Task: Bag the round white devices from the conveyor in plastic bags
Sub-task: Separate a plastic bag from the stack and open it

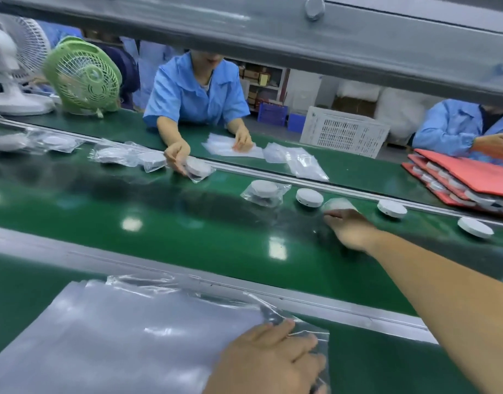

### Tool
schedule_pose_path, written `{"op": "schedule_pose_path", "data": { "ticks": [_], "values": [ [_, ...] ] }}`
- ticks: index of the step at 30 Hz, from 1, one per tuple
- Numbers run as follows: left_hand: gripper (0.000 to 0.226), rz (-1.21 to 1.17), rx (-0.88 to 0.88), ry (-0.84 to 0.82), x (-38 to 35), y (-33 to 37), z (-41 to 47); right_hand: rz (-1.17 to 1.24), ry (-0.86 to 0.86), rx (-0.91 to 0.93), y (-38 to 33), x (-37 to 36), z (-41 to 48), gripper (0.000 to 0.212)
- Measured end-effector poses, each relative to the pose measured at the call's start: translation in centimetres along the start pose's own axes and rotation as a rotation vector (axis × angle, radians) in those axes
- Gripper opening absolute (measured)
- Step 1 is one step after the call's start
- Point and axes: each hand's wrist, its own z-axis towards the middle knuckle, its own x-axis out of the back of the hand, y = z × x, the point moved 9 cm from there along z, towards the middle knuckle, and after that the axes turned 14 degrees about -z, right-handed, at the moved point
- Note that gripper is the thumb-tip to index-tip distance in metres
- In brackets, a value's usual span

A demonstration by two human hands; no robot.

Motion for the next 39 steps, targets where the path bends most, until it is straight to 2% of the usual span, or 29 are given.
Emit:
{"op": "schedule_pose_path", "data": {
  "ticks": [2, 5, 9, 12, 15, 17, 20, 23, 26, 29, 34, 37, 39],
  "values": [
    [0.041, -0.011, -0.046, 0.046, -0.4, 0.1, 0.4, 0.104, 0.048, 0.051, -1.3, 0.4, -1.9, 0.034],
    [0.03, -0.121, 0.022, 0.078, 0.4, -0.1, 0.4, 0.317, 0.163, 0.144, -3.2, 1.2, -7.9, 0.031],
    [0.024, -0.022, 0.135, 0.137, 1.1, -0.5, -0.4, 0.24, 0.175, 0.376, -5.7, -1.1, -20.0, 0.04],
    [0.028, 0.015, 0.172, 0.131, 1.1, -0.6, -0.9, 0.289, 0.188, 0.405, -5.7, -2.5, -25.4, 0.042],
    [0.028, 0.028, 0.218, 0.104, 1.1, -0.6, -1.0, 0.329, 0.296, 0.326, -4.4, -1.6, -26.0, 0.035],
    [0.032, 0.042, 0.235, 0.092, 1.0, -0.7, -1.1, 0.322, 0.296, 0.296, -4.3, -1.6, -25.7, 0.03],
    [0.035, 0.09, 0.251, 0.086, 1.1, -0.7, -1.4, 0.273, 0.266, 0.314, -4.9, -2.1, -25.5, 0.037],
    [0.041, 0.224, 0.246, 0.068, 1.3, -0.3, -1.4, 0.248, 0.233, 0.314, -5.0, -2.3, -25.3, 0.052],
    [0.042, 0.293, 0.279, 0.043, 1.1, -0.5, -1.6, 0.23, 0.208, 0.337, -5.3, -2.5, -25.3, 0.052],
    [0.062, 0.268, 0.433, -0.053, 0.1, -2.1, -2.0, 0.203, 0.185, 0.36, -5.7, -2.7, -25.3, 0.052],
    [0.079, 0.218, 0.412, -0.099, -1.0, -3.1, -2.1, 0.208, 0.194, 0.352, -5.5, -2.8, -25.3, 0.051],
    [0.086, 0.178, 0.462, -0.125, -0.3, -4.3, -2.3, 0.22, 0.19, 0.348, -5.6, -2.7, -25.3, 0.052],
    [0.091, 0.232, 0.499, -0.12, 1.0, -5.6, -2.3, 0.2, 0.178, 0.372, -6.0, -2.6, -25.5, 0.052]
  ]
}}
